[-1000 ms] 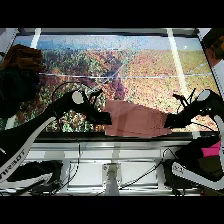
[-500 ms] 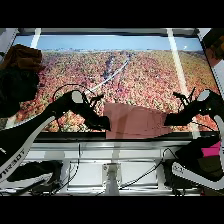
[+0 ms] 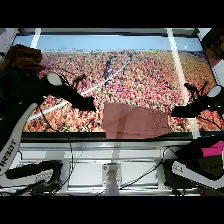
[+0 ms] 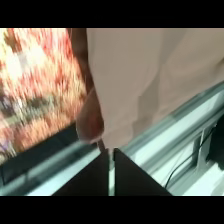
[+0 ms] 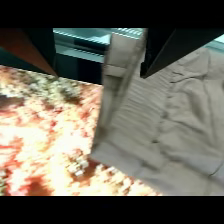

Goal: Fold the clothes and pants, and hang the long-sleeved shirts on hangers.

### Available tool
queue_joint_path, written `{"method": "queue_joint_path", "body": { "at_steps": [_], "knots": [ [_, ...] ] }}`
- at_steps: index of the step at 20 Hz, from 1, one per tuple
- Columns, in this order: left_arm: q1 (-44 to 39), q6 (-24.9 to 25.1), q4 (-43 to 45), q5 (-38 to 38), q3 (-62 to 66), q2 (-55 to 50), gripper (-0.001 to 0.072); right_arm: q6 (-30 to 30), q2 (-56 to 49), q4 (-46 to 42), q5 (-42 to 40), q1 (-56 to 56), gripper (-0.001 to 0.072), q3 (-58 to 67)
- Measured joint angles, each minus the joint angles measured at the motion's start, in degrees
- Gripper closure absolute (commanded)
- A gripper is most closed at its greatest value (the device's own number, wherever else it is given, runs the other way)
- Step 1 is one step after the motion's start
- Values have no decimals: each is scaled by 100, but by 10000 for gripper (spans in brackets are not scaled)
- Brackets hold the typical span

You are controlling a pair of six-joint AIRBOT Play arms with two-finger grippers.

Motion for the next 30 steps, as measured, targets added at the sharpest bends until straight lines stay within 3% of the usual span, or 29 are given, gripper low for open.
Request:
{"method": "queue_joint_path", "body": {
  "at_steps": [5, 7, 20, 21, 22, 24, 25, 30],
  "knots": [
    [785, 922, -835, 577, 774, 520, 699, -538, -155, 905, 103, -813, 135, -57],
    [909, 1121, -1019, 802, 890, 761, 699, -691, -339, 1279, 164, -997, 87, -188],
    [699, 1366, -1244, 1091, 1008, 1071, 698, -872, -1386, 2253, -37, -846, 96, -901],
    [693, 1366, -1248, 1095, 1008, 1071, 698, -885, -1464, 2347, -44, -726, 139, -920],
    [691, 1366, -1250, 1097, 1005, 1071, 699, -929, -1532, 2430, -101, -575, 276, -938],
    [686, 1370, -1250, 1097, 1008, 1071, 699, -1095, -1624, 2544, -431, -243, 632, -962],
    [686, 1403, -1250, 1099, 1008, 1071, 699, -1180, -1648, 2669, -577, -81, 692, -968],
    [682, 1484, -1228, 1126, 1008, 1071, 698, -1451, -1700, 3458, -1246, 660, 693, -664]
  ]
}}
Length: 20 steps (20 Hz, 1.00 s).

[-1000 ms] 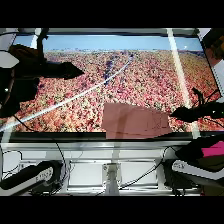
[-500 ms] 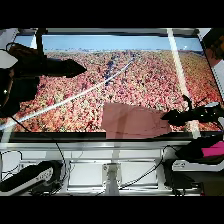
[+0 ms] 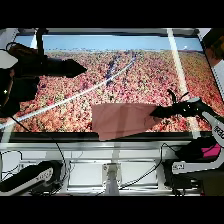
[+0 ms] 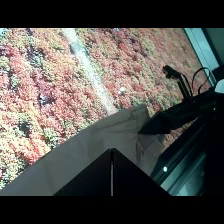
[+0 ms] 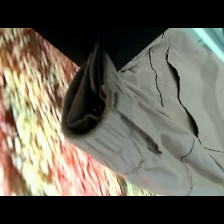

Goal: Fold the clothes and pants, and hang the long-sleeved shirts on hangers.

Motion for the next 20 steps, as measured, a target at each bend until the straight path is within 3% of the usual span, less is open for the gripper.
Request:
{"method": "queue_joint_path", "body": {
  "at_steps": [5, 9, 14, 20],
  "knots": [
    [13, 251, 57, 74, 0, -7, 700, 63, 131, 599, -501, 227, 694, 1078],
    [68, 514, 407, 380, 9, 46, 700, 752, 352, 280, -1679, 170, 694, 1851],
    [107, 595, 2065, 686, 11, 352, 700, 2227, 595, -603, -2647, -752, 695, 2181],
    [109, 612, 4044, 1084, 11, 789, 699, 3403, 817, -1381, -2105, -2671, 695, 2253]
  ]
}}
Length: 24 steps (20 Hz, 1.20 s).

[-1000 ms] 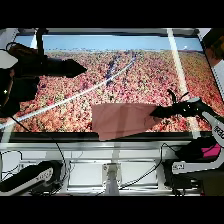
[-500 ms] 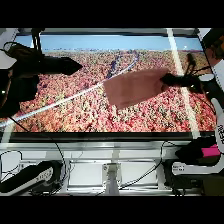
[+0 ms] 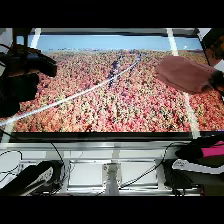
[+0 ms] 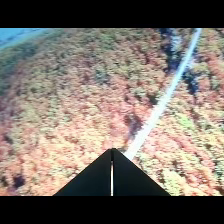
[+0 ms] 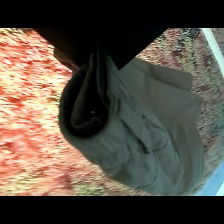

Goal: Fold the clothes and pants, and hang the long-sleeved shirts on hangers.

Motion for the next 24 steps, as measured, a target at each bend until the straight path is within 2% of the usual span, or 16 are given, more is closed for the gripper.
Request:
{"method": "queue_joint_path", "body": {
  "at_steps": [4, 9, 10, 12, 13, 15, 17, 20, 24],
  "knots": [
    [2, -125, 581, 114, 2, 79, 699, 485, 280, -756, 680, -1097, 696, -37],
    [2, -219, 817, 155, 0, 103, 698, 1615, 660, -2138, 1578, -1869, 692, -240],
    [2, -219, 833, 160, 0, 105, 699, 1742, 697, -2367, 1744, -1926, 607, -280],
    [2, -225, 857, 173, 0, 105, 698, 1937, 748, -2715, 1985, -2004, 67, -337],
    [2, -232, 863, 173, 0, 105, 698, 1989, 763, -2826, 2072, -2024, 26, -356],
    [2, -236, 872, 173, 0, 105, 699, 2017, 780, -2938, 2201, -2046, 27, -374],
    [2, -236, 879, 175, 0, 105, 698, 1797, 791, -2999, 2260, -2020, 28, -389],
    [2, -238, 887, 175, 0, 107, 698, 1478, 859, -3032, 2299, -1880, 149, -396],
    [2, -238, 887, 175, 0, 107, 698, 1318, 1167, -2914, 2048, -1469, 168, -396]
  ]
}}
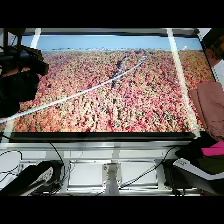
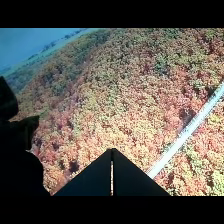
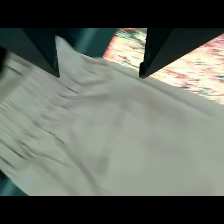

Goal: Fold the clothes and pants, and hang the long-sleeved shirts on hangers.

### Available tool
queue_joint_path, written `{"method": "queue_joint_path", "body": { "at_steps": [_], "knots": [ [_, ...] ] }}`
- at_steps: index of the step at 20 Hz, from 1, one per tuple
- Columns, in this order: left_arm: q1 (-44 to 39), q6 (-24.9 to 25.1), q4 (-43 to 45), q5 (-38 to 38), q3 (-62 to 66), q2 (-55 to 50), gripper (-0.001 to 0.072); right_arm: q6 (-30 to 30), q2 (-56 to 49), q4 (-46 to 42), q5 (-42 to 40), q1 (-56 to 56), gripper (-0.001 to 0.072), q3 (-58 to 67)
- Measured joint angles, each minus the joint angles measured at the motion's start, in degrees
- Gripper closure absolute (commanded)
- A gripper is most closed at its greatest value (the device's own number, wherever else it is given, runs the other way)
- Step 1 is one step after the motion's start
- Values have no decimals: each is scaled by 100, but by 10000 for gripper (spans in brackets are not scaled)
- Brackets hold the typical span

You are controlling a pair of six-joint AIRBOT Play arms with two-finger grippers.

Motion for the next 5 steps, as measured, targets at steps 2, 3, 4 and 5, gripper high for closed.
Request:
{"method": "queue_joint_path", "body": {
  "at_steps": [2, 3, 4, 5],
  "knots": [
    [0, 0, 0, 0, 0, 0, 698, -37, 256, 44, -219, 345, 303, 0],
    [0, 0, 0, 0, 2, 0, 699, -50, 420, 55, -343, 564, 344, 0],
    [0, 0, 2, 0, 0, -2, 699, -55, 579, 74, -474, 780, 344, 0],
    [0, 0, 2, 0, 0, -2, 699, -61, 767, 83, -603, 1034, 343, 0]
  ]
}}
